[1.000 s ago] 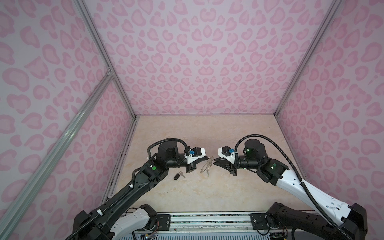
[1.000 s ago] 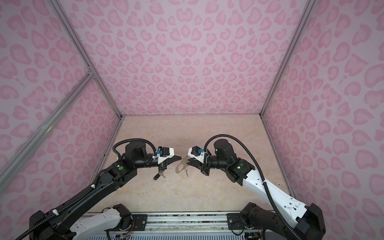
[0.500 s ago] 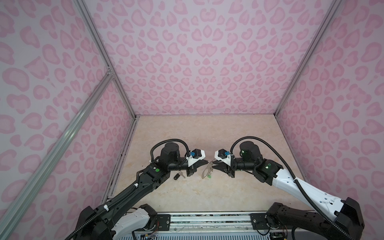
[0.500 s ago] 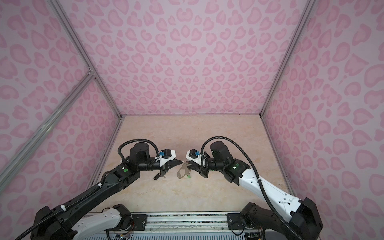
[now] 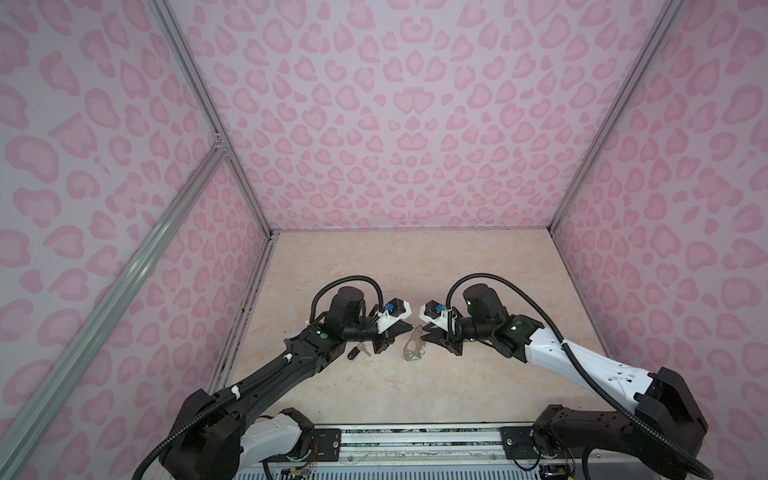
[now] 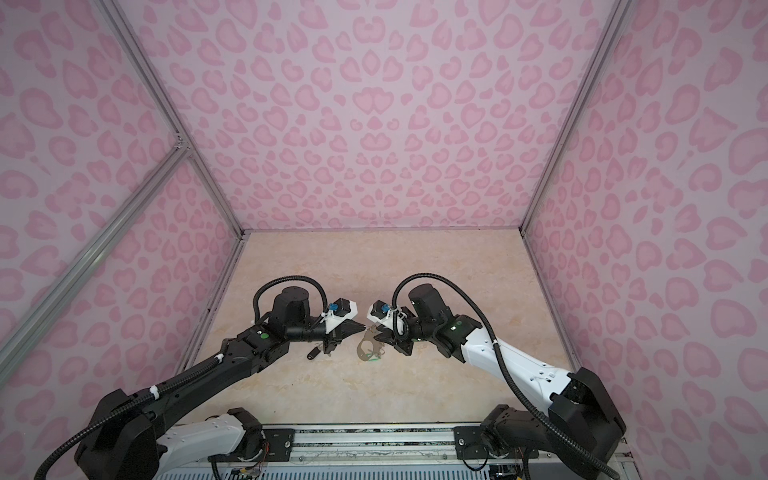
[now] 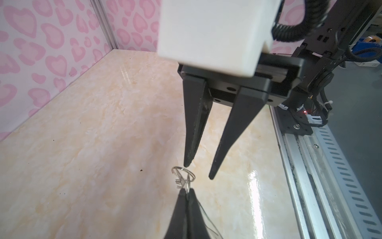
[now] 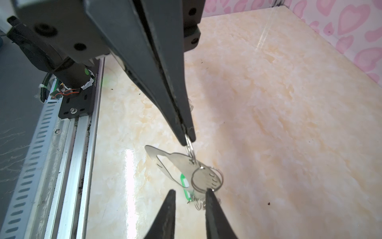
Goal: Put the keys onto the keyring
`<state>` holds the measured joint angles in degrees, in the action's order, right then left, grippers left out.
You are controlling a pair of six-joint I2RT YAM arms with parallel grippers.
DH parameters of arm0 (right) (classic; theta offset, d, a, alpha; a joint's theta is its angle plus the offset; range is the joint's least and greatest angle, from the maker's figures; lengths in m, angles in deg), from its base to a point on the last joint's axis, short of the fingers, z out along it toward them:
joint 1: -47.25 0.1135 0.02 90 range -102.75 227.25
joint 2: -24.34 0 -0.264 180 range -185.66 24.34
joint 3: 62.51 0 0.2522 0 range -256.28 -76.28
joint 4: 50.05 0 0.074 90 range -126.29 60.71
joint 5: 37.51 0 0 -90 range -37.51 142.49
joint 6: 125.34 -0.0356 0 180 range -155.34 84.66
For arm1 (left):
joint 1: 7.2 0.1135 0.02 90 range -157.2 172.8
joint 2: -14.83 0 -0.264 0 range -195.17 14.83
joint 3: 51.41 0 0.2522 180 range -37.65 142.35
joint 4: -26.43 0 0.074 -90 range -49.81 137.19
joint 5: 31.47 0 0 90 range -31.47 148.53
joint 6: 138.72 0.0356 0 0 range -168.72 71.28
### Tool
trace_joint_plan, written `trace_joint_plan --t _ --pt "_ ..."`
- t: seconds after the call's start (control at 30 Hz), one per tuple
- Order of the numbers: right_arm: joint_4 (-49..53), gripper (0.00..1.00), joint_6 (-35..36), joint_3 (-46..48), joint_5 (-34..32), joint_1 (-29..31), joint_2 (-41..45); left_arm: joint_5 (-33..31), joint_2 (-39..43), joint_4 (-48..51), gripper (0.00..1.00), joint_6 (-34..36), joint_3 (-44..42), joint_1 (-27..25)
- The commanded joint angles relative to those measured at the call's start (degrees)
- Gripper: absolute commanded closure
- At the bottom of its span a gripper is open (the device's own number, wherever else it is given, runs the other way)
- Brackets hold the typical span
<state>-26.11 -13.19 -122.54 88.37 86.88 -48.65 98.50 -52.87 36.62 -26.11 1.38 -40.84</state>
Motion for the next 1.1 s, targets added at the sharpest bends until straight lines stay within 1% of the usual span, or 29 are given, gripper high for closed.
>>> trace_joint_plan --t 0.0,0.1,0.27,0.57,0.7,0.83,0.97,1.07 --pt "-2.3 0.72 0.8 -0.6 0.7 0.0 -2.0 0.9 -1.1 -3.1 0.97 0.2 -0.4 0.5" --pt "-3.3 0.7 0.9 -1.4 1.6 0.2 -4.3 1.9 -2.4 -3.2 0.97 0.3 -0.4 0.8" --pt "-4.2 0.7 2.2 -2.6 1.7 0.1 -7.6 2.1 -4.0 -2.0 0.97 1.8 -0.1 1.1" --pt "-3.4 0.77 6.2 -4.5 2.7 0.0 -12.3 2.4 -6.2 -1.3 0.97 3.5 -0.2 2.1" --pt "-2.3 0.82 7.2 -5.3 1.9 -0.3 -12.7 3.0 -6.4 -0.1 0.97 4.7 -0.1 2.3" --pt "-0.2 0.81 8.1 -5.8 2.1 -1.3 -12.4 3.5 -6.2 -0.2 0.97 4.8 -0.3 2.4" --pt "3.4 0.74 9.0 -5.6 1.6 -2.7 -10.4 4.9 -5.7 -3.7 0.97 2.7 -1.5 3.1" --pt "2.4 0.73 7.7 -3.0 2.3 -3.4 -7.1 6.1 -5.4 -4.4 0.97 2.5 -1.6 3.4"
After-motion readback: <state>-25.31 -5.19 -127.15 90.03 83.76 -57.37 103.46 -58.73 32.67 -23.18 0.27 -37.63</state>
